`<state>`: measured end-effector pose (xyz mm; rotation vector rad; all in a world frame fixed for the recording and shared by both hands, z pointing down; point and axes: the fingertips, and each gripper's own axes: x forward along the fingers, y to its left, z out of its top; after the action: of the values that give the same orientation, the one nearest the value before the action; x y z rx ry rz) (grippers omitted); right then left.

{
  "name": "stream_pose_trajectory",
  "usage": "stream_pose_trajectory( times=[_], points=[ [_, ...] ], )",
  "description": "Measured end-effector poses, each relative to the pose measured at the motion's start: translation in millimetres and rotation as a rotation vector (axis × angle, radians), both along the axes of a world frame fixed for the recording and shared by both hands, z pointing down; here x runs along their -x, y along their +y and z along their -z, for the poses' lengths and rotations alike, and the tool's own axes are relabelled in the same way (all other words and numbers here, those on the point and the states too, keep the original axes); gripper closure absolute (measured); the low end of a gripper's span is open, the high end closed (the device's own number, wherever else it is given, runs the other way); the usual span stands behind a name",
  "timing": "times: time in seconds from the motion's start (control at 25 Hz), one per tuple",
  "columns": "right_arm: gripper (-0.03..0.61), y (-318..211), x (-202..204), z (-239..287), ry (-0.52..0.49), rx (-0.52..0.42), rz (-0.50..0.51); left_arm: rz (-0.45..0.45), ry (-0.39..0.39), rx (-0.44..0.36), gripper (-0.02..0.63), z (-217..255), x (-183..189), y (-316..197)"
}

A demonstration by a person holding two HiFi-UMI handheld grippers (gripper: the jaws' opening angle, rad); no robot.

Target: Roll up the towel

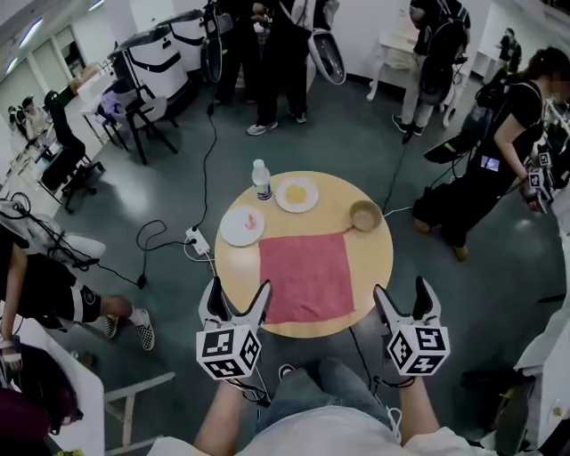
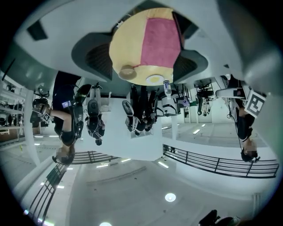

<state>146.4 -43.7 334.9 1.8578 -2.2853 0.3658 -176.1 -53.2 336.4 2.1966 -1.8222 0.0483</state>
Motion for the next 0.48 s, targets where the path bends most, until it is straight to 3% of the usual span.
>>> stream_pose_trajectory(
  times=[0.32,0.48],
  points=[
    [0.152,-25,6,-11,-0.002,0.006,0.011,-0.074,-0.004,0.046,0.164,-22,-6,-22],
    [0.192,-30,11,-23,-0.008,0.039,0.054,-0.154,-0.032,0.074,0.179,-33,-14,-25]
  ],
)
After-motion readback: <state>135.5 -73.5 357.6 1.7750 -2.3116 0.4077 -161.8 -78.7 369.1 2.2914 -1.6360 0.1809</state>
